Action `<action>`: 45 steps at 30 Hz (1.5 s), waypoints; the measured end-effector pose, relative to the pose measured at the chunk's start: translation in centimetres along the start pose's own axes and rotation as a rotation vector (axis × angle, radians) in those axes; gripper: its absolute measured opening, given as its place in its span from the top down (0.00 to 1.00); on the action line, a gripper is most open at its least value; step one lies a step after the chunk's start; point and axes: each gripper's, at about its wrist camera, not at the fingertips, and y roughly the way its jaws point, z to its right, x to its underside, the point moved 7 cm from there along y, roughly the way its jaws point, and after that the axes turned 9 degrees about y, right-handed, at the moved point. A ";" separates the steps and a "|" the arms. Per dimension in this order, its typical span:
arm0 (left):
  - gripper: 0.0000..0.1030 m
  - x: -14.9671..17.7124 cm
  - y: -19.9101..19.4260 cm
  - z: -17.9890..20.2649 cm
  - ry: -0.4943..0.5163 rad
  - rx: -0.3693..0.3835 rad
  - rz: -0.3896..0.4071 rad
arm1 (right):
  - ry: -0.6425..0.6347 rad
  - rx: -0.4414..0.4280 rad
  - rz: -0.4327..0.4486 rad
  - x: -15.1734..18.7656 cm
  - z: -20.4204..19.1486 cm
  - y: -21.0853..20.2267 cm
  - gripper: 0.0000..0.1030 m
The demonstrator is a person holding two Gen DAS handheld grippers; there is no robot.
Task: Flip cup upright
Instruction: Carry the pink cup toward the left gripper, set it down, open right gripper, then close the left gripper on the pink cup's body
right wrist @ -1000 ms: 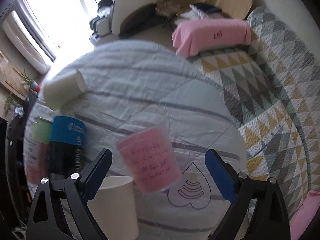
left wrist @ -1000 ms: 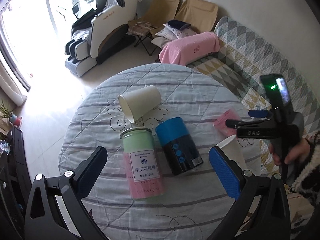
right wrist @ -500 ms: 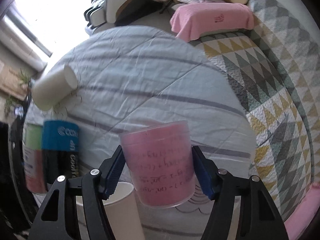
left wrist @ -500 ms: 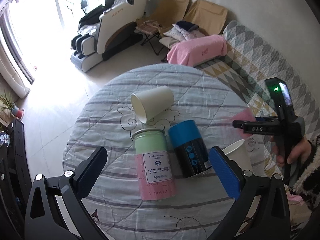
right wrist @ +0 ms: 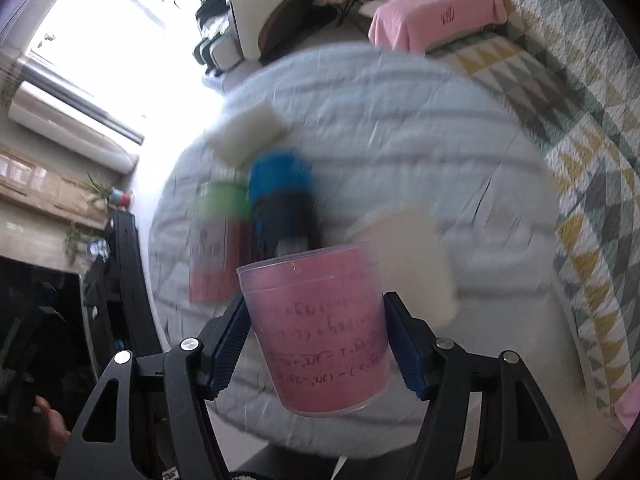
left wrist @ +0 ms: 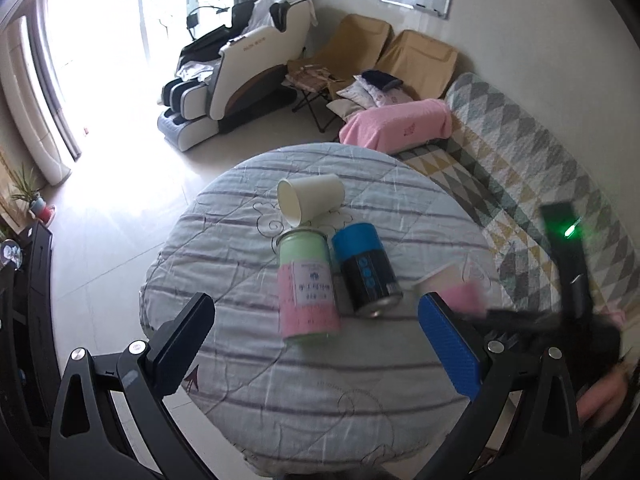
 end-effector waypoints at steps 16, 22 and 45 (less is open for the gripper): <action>0.00 6.0 1.6 -1.1 0.159 0.123 -0.127 | 0.209 0.120 -0.065 7.7 -0.2 8.9 0.22; 0.00 4.9 0.8 0.9 0.172 0.167 -0.095 | 0.205 0.103 0.066 7.0 -1.2 3.2 0.22; 0.06 9.6 12.5 11.7 0.082 0.135 -0.319 | 0.178 0.200 0.182 5.5 12.0 -6.7 0.22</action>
